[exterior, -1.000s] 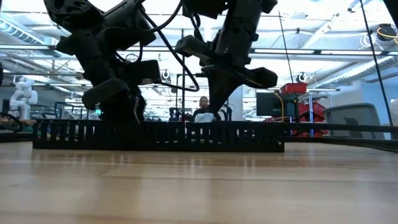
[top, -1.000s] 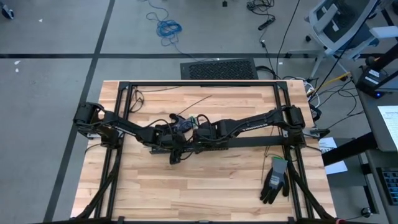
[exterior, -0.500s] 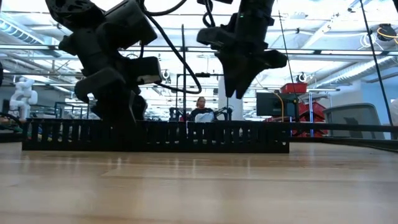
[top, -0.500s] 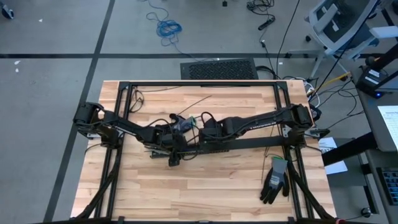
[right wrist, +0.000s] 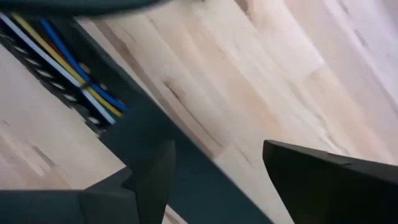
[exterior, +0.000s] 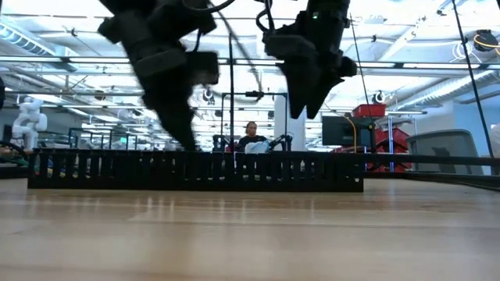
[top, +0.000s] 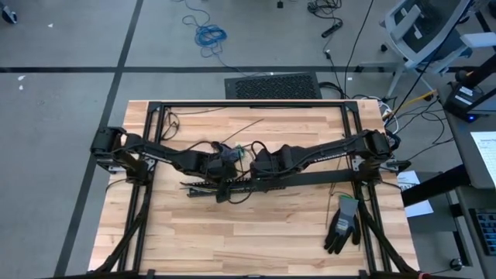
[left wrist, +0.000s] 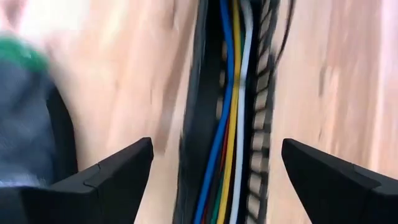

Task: Ziptie cables
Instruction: Close the black cable duct lid

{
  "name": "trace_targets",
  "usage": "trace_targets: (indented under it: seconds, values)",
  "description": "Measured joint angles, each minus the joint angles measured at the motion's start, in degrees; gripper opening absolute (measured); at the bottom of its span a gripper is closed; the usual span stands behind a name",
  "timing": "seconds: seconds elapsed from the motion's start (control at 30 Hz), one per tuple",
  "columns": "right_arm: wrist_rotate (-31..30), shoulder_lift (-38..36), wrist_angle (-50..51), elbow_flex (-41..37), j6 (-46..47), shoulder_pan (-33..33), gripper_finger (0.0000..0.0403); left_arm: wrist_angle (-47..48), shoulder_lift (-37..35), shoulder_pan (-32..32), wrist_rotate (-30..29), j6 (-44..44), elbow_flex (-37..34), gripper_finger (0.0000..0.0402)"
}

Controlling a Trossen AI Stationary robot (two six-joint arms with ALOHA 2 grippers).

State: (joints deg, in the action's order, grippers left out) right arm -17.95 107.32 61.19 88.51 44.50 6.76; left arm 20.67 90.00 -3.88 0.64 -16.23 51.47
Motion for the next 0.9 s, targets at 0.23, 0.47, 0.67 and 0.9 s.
trace_targets:
  seconds: [0.23,0.47,0.67,0.9]
  values:
    - [-5.13,-3.87,11.38,0.02,1.19,0.59,0.0232,-6.74,0.74,-0.76,-2.72,0.40,2.11,0.0354]
    - [-8.07,-8.96,16.93,0.02,5.75,0.85,0.0231,-16.28,3.65,-1.03,-7.35,0.02,2.20,0.0354]
    - [-8.59,-12.54,17.95,0.04,8.45,0.85,0.0231,-16.72,7.52,-1.20,-5.42,-2.71,2.06,0.0354]
    - [-9.38,-13.63,18.36,0.04,8.47,0.85,0.0231,-18.36,8.29,-1.88,-6.88,-2.57,2.06,0.0354]
